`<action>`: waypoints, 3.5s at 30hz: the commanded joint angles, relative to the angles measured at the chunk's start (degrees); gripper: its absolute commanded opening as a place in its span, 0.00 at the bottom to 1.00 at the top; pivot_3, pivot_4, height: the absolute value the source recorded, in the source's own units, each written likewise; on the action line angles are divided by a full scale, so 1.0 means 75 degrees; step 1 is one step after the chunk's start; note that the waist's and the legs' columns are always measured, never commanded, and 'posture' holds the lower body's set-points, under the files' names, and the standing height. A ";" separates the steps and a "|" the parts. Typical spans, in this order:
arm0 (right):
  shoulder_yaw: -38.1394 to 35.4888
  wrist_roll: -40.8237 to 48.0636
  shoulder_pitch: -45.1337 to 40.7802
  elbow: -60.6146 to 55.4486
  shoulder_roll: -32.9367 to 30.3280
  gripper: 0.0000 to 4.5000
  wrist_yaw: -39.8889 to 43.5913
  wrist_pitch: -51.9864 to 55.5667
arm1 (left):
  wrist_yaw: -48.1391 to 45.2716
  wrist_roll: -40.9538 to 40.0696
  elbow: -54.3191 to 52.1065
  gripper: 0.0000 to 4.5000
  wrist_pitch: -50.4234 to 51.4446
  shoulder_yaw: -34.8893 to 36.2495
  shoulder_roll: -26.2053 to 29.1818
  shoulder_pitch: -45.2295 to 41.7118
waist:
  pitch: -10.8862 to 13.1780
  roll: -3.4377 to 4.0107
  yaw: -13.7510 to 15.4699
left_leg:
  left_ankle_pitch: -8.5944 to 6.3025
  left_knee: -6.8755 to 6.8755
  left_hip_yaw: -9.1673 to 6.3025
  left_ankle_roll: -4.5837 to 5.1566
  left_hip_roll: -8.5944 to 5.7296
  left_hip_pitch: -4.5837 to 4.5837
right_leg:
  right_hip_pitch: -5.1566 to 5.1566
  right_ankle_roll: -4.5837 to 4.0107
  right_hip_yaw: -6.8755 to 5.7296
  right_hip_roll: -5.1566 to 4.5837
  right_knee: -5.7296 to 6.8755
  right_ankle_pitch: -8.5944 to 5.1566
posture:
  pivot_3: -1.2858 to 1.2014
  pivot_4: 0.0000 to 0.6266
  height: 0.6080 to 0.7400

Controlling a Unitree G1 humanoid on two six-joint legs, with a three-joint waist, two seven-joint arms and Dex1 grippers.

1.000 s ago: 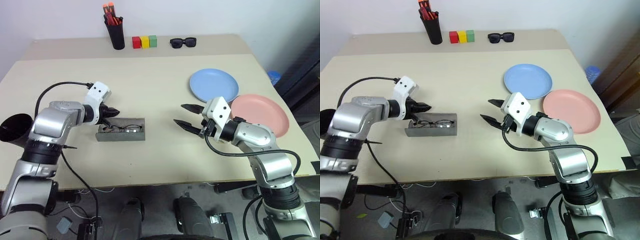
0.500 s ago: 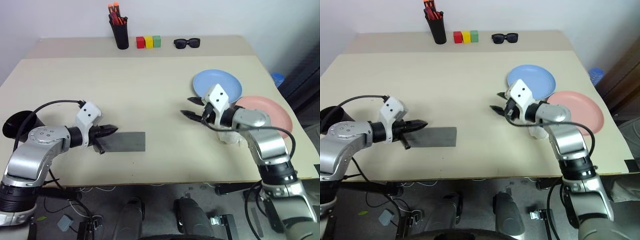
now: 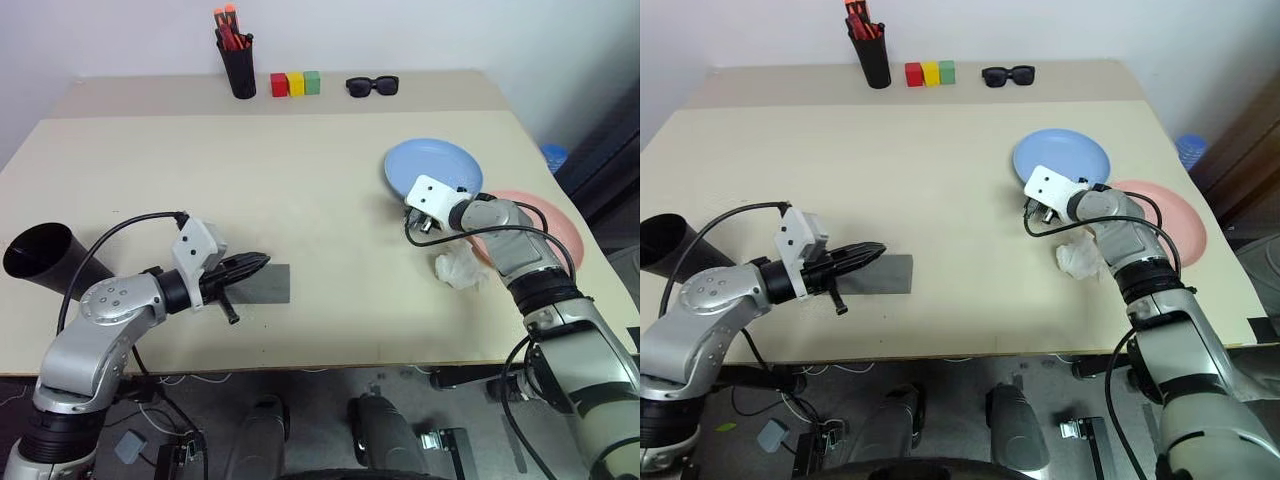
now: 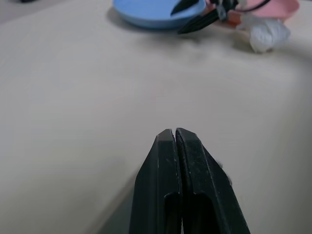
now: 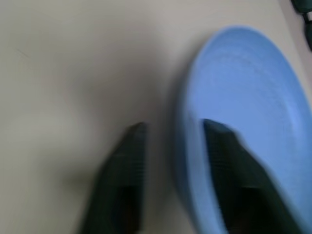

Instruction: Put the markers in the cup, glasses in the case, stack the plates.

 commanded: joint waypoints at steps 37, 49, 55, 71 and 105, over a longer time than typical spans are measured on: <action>-0.3899 0.2607 0.5159 -0.6354 -0.3715 0.21 0.2949 0.2637 | -0.0208 0.0040 0.0229 0.00 -0.0666 -0.1351 -0.0805 -0.1034 | -0.0004 0.0024 0.0025 | -0.0010 0.0015 0.0007 0.0018 -0.0001 0.0026 | 0.0036 0.0004 0.0009 0.0002 -0.0001 -0.0004 | 0.52 0.24 1.00; -0.3909 0.3559 0.4984 -0.7291 -0.3555 0.96 0.3364 0.3403 | -0.0230 0.0090 0.0027 0.00 -0.0829 -0.1481 -0.0785 -0.0605 | -0.0004 0.0024 0.0017 | -0.0010 0.0015 0.0004 0.0018 0.0000 0.0025 | 0.0037 0.0005 0.0008 0.0004 -0.0004 -0.0005 | 0.52 0.24 1.00; -0.3233 0.3384 0.5214 -0.7510 -0.3162 0.96 0.3058 0.3415 | -0.0216 0.0141 0.0084 0.00 -0.0941 -0.1582 -0.0853 -0.0586 | -0.0005 0.0020 0.0058 | -0.0010 0.0018 0.0002 0.0018 -0.0002 0.0024 | 0.0043 0.0005 0.0007 0.0002 -0.0009 -0.0005 | 0.52 0.24 1.00; -0.2772 0.2860 0.4998 -0.6847 -0.2918 0.01 0.2623 0.2734 | 0.0128 0.0058 -0.0182 0.00 -0.0685 -0.1558 -0.0849 -0.0525 | -0.0005 0.0021 0.0039 | -0.0010 0.0018 0.0001 0.0018 -0.0002 0.0024 | 0.0041 0.0005 0.0008 0.0003 -0.0006 -0.0005 | 0.52 0.24 1.00; -0.3685 0.4682 0.3238 -0.5628 -0.1192 0.83 0.2075 0.2450 | 0.3231 0.1045 -0.0151 0.00 -0.0551 0.0904 -0.1219 0.0597 | -0.0006 0.0028 0.0016 | -0.0010 0.0018 -0.0001 0.0018 0.0003 0.0032 | 0.0046 0.0005 0.0009 0.0009 0.0003 -0.0004 | 0.52 0.24 1.00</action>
